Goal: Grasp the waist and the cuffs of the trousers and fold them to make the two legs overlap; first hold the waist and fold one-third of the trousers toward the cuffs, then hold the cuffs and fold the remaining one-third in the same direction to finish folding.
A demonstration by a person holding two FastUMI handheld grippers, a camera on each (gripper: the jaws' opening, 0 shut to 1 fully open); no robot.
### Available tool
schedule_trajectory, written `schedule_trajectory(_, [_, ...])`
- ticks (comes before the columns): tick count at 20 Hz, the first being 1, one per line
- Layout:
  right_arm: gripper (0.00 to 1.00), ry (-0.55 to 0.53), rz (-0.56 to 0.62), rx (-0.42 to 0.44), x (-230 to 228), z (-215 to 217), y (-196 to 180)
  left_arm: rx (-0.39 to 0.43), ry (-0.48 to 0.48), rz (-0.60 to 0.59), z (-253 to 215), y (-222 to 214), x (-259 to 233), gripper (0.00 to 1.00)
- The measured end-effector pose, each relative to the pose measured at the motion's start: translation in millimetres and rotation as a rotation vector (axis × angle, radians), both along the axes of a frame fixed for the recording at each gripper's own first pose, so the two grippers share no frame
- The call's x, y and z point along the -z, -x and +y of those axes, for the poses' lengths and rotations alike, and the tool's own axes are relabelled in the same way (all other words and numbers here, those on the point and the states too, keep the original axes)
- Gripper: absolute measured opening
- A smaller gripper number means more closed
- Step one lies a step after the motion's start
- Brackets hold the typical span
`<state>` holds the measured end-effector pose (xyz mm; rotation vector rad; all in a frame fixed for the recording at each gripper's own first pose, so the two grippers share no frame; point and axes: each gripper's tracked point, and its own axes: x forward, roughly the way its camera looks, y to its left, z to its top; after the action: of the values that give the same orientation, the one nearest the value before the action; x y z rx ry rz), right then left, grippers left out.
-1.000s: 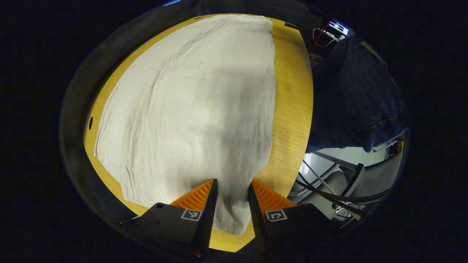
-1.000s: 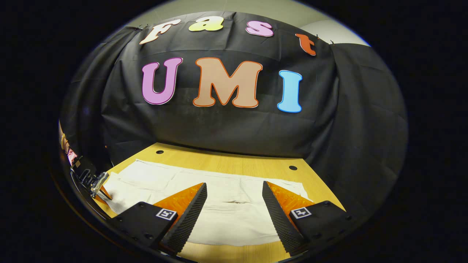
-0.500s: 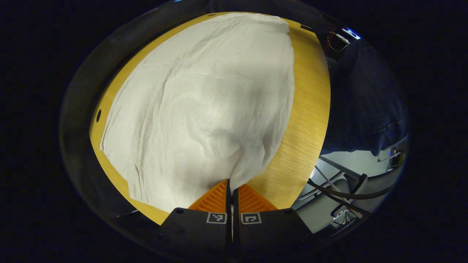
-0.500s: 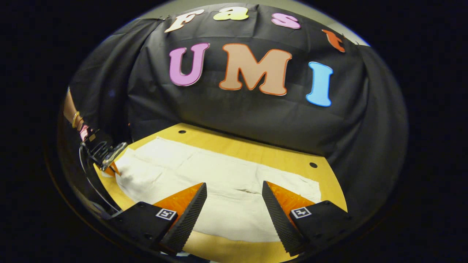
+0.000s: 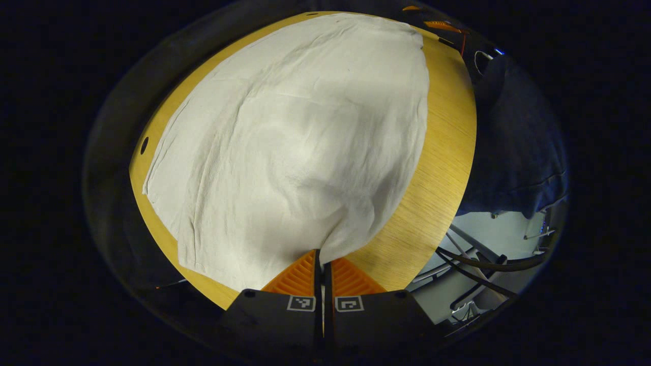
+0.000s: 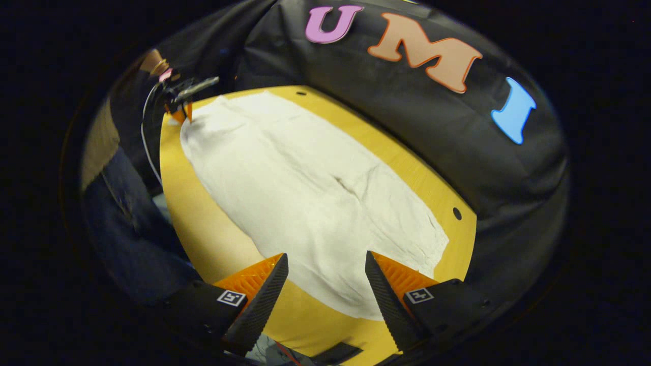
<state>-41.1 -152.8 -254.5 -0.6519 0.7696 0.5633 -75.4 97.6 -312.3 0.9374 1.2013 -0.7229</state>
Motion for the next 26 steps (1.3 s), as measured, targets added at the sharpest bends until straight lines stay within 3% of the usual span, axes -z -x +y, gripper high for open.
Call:
schedule_trajectory(8, [0.98,0.201,0.269,-0.092,65.8,-76.5,7.2,-0.025,-0.033,0.032,-0.8,2.8,-3.3,0.0])
schedule_trajectory(15, [0.98,0.236,0.417,-0.127,90.7,-84.3,12.4,-0.044,-0.046,0.057,-5.5,-0.7,-4.4,0.0])
schedule_trajectory(16, [0.89,0.235,0.436,-0.13,95.0,-85.6,14.9,-0.046,-0.046,0.059,-5.4,-0.5,-4.1,0.0])
schedule_trajectory(17, [0.93,0.224,0.453,-0.134,95.5,-83.8,15.2,-0.05,-0.042,0.06,-5.4,0.0,-3.8,0.0])
schedule_trajectory(19, [0.83,0.216,0.488,-0.117,95.2,-83.6,14.7,-0.058,-0.04,0.063,-6.7,-1.2,-4.6,0.0])
schedule_trajectory(20, [0.82,0.226,0.494,-0.113,96.6,-83.9,13.4,-0.056,-0.043,0.066,-5.5,-1.0,-4.8,0.0])
schedule_trajectory(21, [0.91,0.242,0.5,-0.107,97.6,-84.0,13.1,-0.054,-0.042,0.07,-5.6,-1.1,-4.6,0.0])
schedule_trajectory(23, [0.89,0.266,0.519,-0.092,96.1,-84.2,14.1,-0.058,-0.04,0.078,-5.8,-0.1,-3.7,0.0])
schedule_trajectory(26, [0.75,0.287,0.528,-0.078,95.0,-86.2,9.4,-0.056,-0.04,0.085,-5.2,-0.3,-3.1,0.0])
